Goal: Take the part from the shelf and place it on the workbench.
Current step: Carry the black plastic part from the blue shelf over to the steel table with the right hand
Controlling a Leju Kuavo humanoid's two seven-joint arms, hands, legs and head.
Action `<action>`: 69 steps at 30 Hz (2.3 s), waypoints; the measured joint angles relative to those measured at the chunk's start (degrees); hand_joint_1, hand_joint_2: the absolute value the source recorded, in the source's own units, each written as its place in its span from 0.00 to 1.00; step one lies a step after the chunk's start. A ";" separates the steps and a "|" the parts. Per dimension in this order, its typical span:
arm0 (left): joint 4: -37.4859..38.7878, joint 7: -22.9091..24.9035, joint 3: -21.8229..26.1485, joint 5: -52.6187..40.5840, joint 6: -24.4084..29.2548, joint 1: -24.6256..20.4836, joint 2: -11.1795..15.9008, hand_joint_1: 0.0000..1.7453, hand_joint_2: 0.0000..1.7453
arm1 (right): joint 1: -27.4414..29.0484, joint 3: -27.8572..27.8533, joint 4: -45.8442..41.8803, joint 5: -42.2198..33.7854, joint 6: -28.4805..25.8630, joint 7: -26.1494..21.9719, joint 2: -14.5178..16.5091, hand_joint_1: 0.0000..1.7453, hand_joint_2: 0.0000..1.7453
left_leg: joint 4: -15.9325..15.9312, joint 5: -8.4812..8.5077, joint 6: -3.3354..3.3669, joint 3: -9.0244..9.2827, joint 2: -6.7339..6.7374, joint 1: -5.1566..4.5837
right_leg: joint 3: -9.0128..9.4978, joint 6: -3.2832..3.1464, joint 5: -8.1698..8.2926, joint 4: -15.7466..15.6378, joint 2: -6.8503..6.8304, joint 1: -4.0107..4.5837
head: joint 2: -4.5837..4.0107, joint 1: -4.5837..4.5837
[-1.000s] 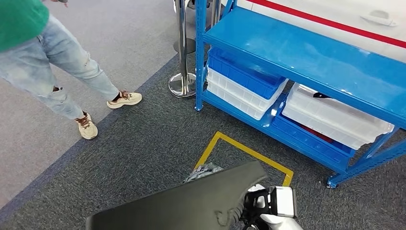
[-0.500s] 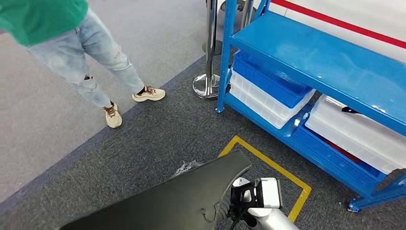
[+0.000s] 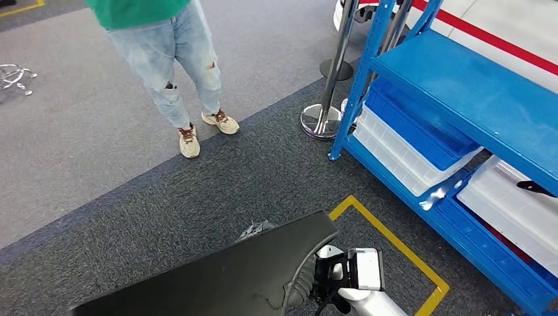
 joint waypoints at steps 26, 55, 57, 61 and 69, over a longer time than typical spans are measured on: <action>0.02 -1.37 -0.98 1.81 -7.23 -0.13 -0.13 0.00 1.00 | -1.80 0.62 3.43 0.03 -0.34 1.85 1.42 0.98 1.00 | 1.04 -0.38 -1.28 -0.76 2.51 0.00 | 5.04 -0.86 5.61 -10.27 -5.46 0.64 | 0.00 -0.38; 0.21 5.34 -4.19 3.30 1.31 -0.56 0.59 0.00 1.00 | -1.28 1.13 5.81 4.62 -0.32 2.24 -0.88 0.98 1.00 | 0.88 -0.71 -1.67 -0.39 3.71 -0.21 | 4.88 -1.60 5.81 -10.52 -5.30 1.09 | 0.00 -0.63; 0.38 5.90 -4.18 4.13 2.43 -0.28 1.98 0.00 1.00 | -1.41 1.28 5.82 4.42 -0.03 2.27 -1.19 0.98 1.00 | 0.63 -0.50 -0.94 -0.48 2.45 -0.09 | 5.04 -1.09 5.49 -10.34 -5.63 0.97 | 0.00 -0.60; 0.58 5.93 -3.73 6.34 2.32 -0.05 4.05 0.00 1.00 | -1.24 1.45 5.91 3.81 0.12 2.05 -2.14 0.98 1.00 | 0.07 0.00 0.20 -0.38 0.26 0.13 | 0.63 -0.45 -0.26 -0.66 -0.06 0.43 | 0.00 -0.58; 0.61 4.48 -2.66 9.47 -0.98 0.19 3.99 0.00 1.00 | -0.49 1.72 6.47 4.19 -0.68 0.83 -3.27 0.98 1.00 | 0.89 0.11 -0.48 -0.95 -5.94 -0.06 | 2.98 -1.22 6.26 -8.41 5.49 0.07 | 0.00 -0.60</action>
